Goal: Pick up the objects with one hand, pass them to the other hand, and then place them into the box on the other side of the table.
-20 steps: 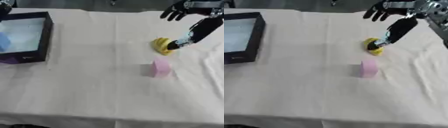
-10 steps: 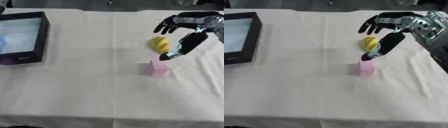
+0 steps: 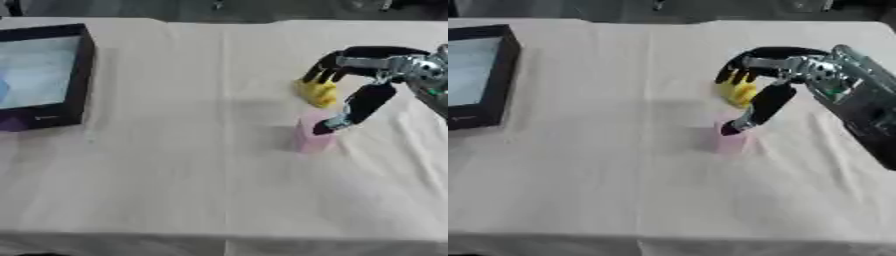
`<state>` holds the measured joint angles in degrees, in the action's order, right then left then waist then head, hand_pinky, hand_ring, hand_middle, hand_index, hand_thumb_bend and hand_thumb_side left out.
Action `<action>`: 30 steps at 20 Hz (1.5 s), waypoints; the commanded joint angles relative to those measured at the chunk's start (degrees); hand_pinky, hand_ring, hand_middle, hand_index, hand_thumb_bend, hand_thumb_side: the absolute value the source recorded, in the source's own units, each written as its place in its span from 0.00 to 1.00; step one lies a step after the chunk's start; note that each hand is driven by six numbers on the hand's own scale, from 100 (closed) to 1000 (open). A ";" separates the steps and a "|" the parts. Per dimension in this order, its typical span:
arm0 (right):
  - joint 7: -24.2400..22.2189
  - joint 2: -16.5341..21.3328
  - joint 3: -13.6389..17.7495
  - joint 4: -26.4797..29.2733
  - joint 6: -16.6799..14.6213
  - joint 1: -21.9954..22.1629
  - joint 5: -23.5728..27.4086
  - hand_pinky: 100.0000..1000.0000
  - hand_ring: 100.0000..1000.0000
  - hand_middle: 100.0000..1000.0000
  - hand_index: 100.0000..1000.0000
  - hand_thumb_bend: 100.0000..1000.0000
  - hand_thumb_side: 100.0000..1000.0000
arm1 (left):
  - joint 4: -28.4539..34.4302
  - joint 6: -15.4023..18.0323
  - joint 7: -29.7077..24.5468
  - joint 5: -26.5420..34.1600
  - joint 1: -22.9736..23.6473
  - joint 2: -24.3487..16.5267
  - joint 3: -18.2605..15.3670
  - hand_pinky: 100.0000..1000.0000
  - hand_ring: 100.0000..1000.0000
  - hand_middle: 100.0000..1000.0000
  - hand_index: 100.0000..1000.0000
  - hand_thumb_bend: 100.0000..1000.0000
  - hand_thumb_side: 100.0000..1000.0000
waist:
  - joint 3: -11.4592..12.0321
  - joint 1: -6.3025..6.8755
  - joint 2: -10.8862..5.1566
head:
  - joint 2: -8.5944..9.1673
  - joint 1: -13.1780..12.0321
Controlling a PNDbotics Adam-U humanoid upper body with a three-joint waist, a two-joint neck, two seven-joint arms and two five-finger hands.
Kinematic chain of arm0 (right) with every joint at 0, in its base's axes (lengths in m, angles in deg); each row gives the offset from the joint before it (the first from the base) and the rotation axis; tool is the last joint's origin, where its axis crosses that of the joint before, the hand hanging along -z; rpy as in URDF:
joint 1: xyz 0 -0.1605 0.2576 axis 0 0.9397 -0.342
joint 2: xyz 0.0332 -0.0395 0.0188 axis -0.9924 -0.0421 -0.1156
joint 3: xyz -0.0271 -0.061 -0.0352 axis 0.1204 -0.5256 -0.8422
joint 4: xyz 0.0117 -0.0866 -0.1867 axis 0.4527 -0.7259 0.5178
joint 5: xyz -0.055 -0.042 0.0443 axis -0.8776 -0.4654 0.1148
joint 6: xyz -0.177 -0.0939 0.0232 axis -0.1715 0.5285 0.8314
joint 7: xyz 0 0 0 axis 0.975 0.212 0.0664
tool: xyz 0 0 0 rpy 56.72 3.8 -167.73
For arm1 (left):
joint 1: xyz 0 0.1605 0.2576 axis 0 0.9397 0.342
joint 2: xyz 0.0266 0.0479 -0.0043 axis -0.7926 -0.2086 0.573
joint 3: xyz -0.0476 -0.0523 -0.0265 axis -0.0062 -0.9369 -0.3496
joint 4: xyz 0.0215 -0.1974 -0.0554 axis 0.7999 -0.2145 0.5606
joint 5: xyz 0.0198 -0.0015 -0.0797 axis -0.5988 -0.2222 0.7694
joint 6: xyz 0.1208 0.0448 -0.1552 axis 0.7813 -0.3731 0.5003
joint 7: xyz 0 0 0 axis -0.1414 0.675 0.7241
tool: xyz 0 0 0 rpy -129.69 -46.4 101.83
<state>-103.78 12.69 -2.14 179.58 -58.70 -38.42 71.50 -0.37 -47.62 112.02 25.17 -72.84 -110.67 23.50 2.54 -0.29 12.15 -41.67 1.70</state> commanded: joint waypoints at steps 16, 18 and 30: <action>-1.25 -1.78 -0.85 -7.09 -3.59 -0.17 -2.63 0.85 0.83 0.83 0.85 0.57 0.18 | 0.99 -0.14 0.68 -0.04 -0.35 -0.99 -1.07 0.59 0.64 0.61 0.76 0.45 0.53 | 0.38 0.64 -0.68 | 0.48 1.19; -1.13 -2.20 -0.93 -8.14 -4.01 -0.25 -3.08 0.85 0.83 0.83 0.85 0.57 0.18 | 1.07 -0.15 0.76 0.02 -0.29 -0.94 -1.09 0.59 0.64 0.61 0.76 0.45 0.53 | 0.38 0.70 -0.62 | 0.53 1.26; -1.28 -3.23 -1.44 -11.75 -5.73 -0.47 -4.91 0.85 0.83 0.82 0.83 0.55 0.17 | 1.46 -0.19 1.03 0.27 0.05 -0.84 -1.24 0.59 0.64 0.61 0.76 0.44 0.53 | 0.63 0.91 -0.29 | 0.47 1.55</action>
<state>-105.12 8.63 -4.01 167.72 -64.16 -37.79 66.98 0.29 -47.87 112.80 25.31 -72.26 -110.14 23.14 3.14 -0.26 12.23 -41.63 3.17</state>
